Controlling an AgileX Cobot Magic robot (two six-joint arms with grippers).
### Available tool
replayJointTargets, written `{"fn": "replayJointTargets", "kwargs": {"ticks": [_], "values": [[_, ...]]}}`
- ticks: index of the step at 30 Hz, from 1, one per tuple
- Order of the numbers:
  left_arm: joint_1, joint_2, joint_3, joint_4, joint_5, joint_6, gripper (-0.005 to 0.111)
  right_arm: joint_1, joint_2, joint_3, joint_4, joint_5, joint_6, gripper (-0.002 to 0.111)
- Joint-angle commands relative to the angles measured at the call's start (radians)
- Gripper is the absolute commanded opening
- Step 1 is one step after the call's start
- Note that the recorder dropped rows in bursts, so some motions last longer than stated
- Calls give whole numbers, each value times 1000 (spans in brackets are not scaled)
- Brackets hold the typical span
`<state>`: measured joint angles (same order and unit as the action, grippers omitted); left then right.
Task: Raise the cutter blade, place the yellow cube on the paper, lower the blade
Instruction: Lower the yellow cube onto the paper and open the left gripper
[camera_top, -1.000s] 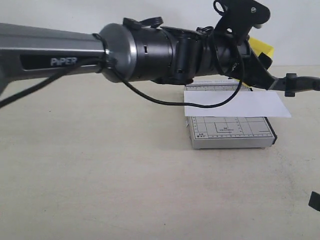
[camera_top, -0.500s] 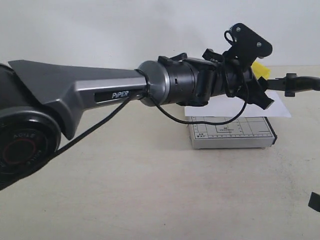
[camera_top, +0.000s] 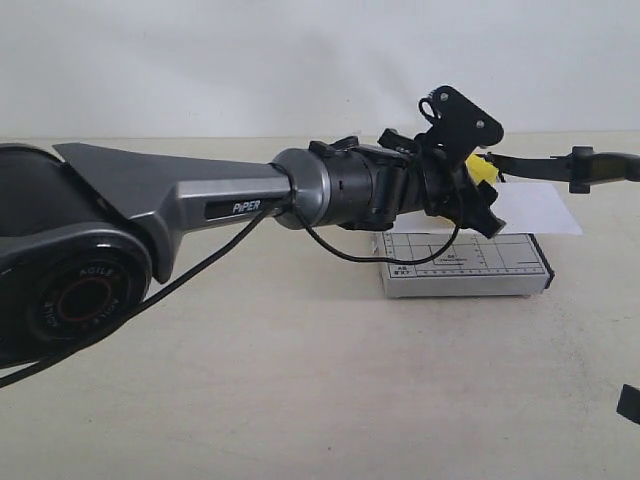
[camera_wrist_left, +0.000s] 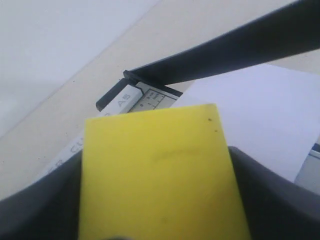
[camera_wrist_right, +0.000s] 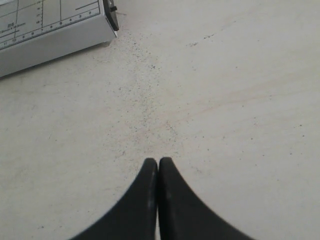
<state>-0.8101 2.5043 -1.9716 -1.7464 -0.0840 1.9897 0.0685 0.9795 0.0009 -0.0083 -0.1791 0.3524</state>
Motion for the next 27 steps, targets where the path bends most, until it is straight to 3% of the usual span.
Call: {"fn": "replayJointTargets", "kwargs": {"ticks": [1,4,16,27], "values": [[2,-3,-6,2,10,0,5,0,0,-1,-3,-2,-5,0],[2,-3,-6,2,62,0,5,0,0,-1,-3,-2,-5,0],[2,6,-6,2,59,26,7,0,0,-1,-3,1,-3,0],[2,38,-6,2,84,53,70,0,0,-1,-3,3,-3,0]]}}
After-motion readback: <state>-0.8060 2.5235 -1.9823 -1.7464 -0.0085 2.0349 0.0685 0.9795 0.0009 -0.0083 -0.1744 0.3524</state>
